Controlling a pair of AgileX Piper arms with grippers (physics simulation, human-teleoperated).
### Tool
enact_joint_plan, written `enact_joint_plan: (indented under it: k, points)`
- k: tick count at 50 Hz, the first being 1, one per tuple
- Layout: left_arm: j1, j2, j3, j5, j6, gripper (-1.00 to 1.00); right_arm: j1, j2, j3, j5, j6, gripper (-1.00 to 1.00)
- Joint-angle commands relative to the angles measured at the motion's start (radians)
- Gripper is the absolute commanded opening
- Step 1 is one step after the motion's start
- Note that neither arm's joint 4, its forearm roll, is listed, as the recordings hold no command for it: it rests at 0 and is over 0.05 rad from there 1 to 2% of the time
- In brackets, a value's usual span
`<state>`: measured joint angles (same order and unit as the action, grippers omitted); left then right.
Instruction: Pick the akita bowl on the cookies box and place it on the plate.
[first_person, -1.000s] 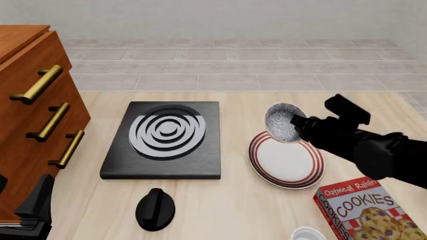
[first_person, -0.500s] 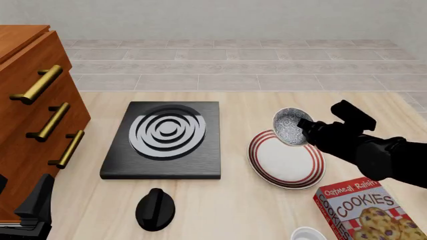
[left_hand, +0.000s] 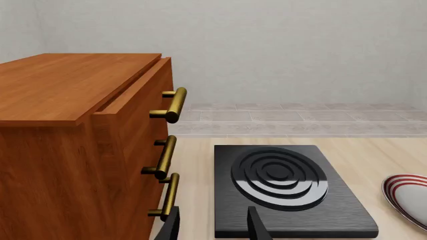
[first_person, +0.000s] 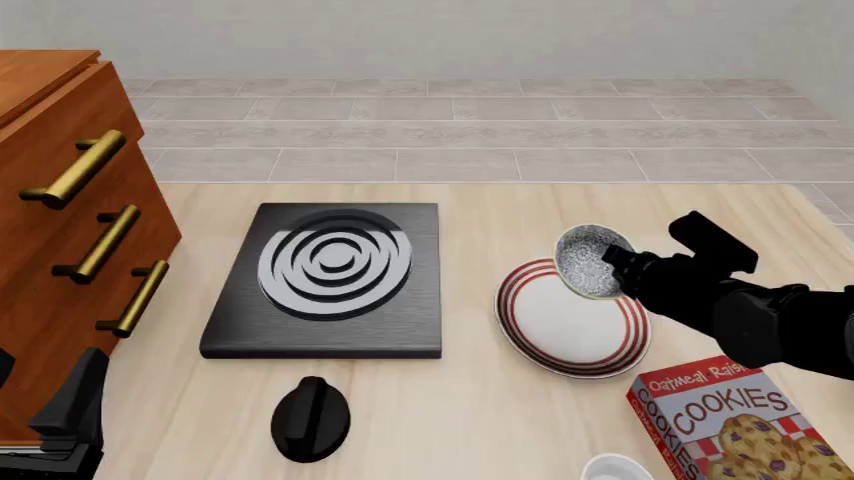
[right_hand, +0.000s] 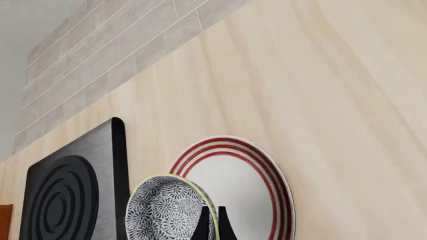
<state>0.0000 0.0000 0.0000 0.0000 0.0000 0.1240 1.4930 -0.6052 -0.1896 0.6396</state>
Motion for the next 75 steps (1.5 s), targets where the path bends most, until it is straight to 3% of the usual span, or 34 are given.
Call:
enact_joint_plan:
  k: [1, 32, 75]
  points:
    - [0.000, 0.000, 0.000, 0.000, 0.000, 1.00, -0.011, 0.020, 0.000, -0.019, 0.010, -1.00]
    - [0.000, 0.000, 0.000, 0.000, 0.000, 1.00, -0.026, 0.151, 0.000, -0.089, 0.012, -1.00]
    - [0.000, 0.000, 0.000, 0.000, 0.000, 1.00, -0.051, 0.218, -0.031, -0.080, -0.033, -1.00]
